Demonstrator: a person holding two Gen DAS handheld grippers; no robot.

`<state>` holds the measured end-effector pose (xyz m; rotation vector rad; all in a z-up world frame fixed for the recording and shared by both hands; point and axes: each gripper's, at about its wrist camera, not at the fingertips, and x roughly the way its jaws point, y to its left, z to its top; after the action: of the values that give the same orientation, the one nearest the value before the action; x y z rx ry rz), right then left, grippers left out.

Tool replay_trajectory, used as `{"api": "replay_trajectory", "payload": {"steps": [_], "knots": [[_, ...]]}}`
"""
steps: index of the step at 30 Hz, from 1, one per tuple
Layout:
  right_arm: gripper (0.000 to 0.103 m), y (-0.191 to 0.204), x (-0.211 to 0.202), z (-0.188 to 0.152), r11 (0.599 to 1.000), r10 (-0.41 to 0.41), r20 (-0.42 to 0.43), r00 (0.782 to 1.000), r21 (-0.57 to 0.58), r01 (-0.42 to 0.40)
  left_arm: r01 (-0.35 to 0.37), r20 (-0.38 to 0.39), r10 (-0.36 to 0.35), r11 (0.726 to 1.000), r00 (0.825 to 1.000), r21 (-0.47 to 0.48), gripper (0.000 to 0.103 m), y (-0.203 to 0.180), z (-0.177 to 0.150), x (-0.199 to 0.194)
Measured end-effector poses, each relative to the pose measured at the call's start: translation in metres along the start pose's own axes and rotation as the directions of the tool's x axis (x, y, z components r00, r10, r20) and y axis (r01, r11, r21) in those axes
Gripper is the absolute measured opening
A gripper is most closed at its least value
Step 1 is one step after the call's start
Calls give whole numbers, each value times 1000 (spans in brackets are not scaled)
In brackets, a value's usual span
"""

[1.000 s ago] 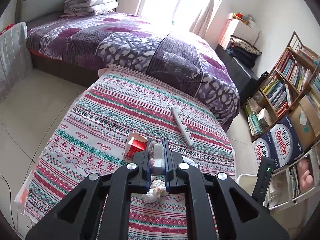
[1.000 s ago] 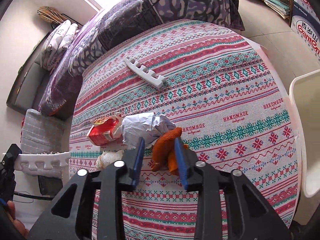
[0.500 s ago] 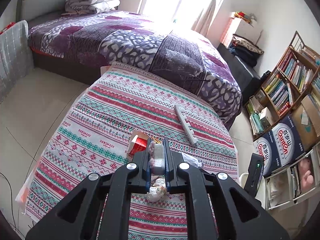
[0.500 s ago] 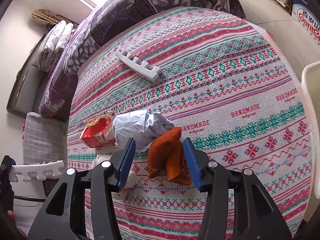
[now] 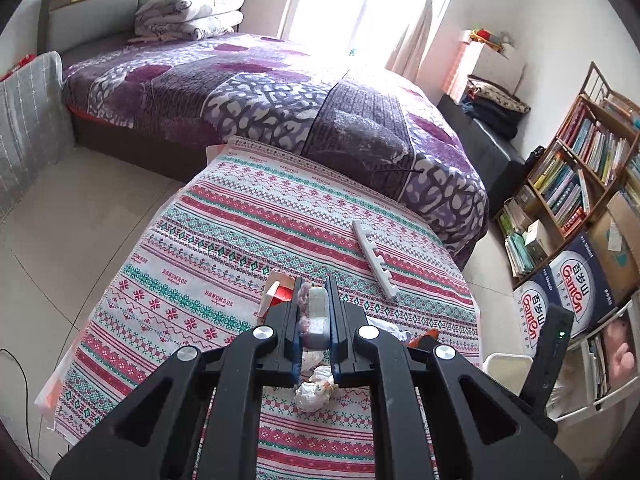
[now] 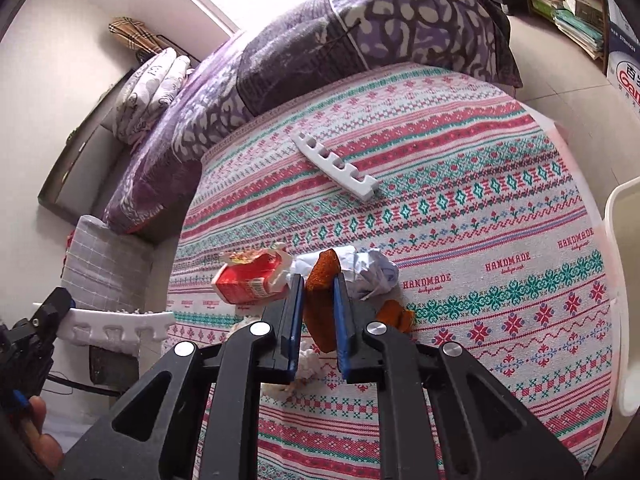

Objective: Collect trash
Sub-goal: 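Grasp the orange cloth with the right tool while the left tool holds the white piece, then carry the orange cloth to the cream bin and release it with the right tool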

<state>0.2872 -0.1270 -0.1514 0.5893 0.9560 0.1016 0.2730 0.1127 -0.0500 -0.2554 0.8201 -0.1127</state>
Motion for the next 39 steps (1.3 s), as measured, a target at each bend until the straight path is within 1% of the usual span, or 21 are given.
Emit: {"api": "replay_trajectory", "payload": {"steps": [6,11,16,20,26,32,39], "knots": [[14,12,-34,7,998,2,96,995,-60,4,-26,52,24,999,998,30,10,-14,-1,-6],[14,13,-57,11,996,-10,155,988,-87,24,-52,95,46,997,994,62,10,-31,-5,-10],[14,14,-80,13,988,-53,229,972,-128,84,-79,134,65,991,989,106,10,-52,-9,-10],[14,8,-95,16,984,-72,271,960,-135,112,-99,164,74,984,984,148,10,-70,-15,-11],[14,-9,-114,23,983,-101,306,946,-115,143,-101,184,65,975,981,198,10,-95,-23,-9],[14,-33,-134,30,982,-141,328,934,-70,173,-78,171,38,970,985,230,10,-119,-29,-2],[14,-68,-155,36,975,-210,342,916,9,221,-47,156,3,960,988,275,10,-147,-40,4]]}}
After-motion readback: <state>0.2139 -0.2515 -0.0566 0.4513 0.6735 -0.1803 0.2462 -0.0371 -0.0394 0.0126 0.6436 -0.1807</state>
